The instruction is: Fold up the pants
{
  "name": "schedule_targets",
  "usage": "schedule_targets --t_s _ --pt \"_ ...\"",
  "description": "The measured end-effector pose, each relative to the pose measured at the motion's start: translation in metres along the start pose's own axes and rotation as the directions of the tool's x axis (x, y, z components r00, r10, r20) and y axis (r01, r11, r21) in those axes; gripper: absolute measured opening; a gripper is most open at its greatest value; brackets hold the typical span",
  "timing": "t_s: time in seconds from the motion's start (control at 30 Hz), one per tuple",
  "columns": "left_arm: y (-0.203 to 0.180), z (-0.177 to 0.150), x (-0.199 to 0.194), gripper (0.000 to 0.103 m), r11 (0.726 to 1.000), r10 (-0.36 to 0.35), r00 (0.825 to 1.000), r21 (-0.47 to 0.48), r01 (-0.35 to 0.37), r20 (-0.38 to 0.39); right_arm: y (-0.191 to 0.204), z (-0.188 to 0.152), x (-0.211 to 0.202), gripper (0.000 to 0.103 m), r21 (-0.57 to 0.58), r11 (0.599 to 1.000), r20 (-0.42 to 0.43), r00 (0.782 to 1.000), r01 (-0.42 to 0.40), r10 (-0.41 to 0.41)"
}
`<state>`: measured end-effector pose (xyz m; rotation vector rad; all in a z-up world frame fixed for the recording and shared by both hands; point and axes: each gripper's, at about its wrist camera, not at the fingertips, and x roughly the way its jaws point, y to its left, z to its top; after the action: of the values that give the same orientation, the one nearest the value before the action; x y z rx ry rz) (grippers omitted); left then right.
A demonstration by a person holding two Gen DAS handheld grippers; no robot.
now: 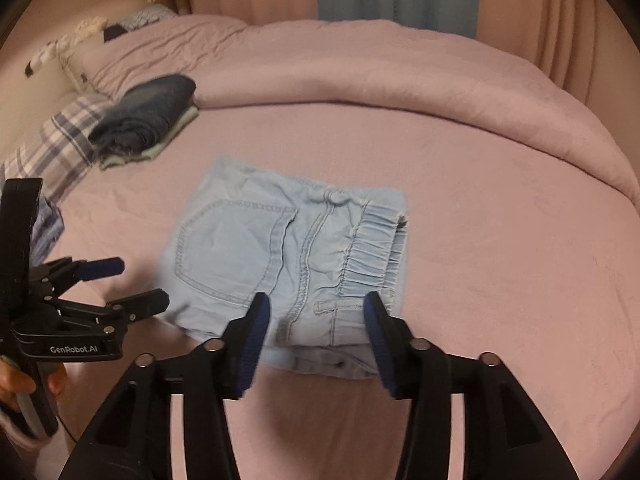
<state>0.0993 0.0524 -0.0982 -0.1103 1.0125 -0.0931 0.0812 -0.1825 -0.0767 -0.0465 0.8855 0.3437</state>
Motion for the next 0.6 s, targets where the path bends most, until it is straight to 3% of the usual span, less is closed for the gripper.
schedule_targets --t_s 0.07,0.27,0.43,0.6 --pt "-0.002 -0.001 -0.014 0.102 1.000 0.007 1.000 -0.011 -0.007 0.022 -0.001 -0.002 -0.010 0.066 0.016 1.000 0.015 1.000 0.003 -0.003" --pt "-0.008 -0.003 -0.051 0.102 0.999 0.044 0.998 -0.030 -0.042 0.055 -0.001 -0.005 -0.039 0.075 0.048 0.999 0.064 0.998 0.018 -0.021" --pt "-0.027 -0.009 -0.078 0.102 0.991 0.122 0.988 0.035 -0.126 0.093 0.000 -0.009 -0.061 0.077 0.064 0.998 0.091 0.996 0.000 -0.005" --pt "-0.039 -0.015 -0.094 0.102 0.988 0.136 0.985 0.060 -0.142 0.104 0.003 -0.013 -0.077 0.077 0.070 0.997 0.109 0.994 -0.018 0.011"
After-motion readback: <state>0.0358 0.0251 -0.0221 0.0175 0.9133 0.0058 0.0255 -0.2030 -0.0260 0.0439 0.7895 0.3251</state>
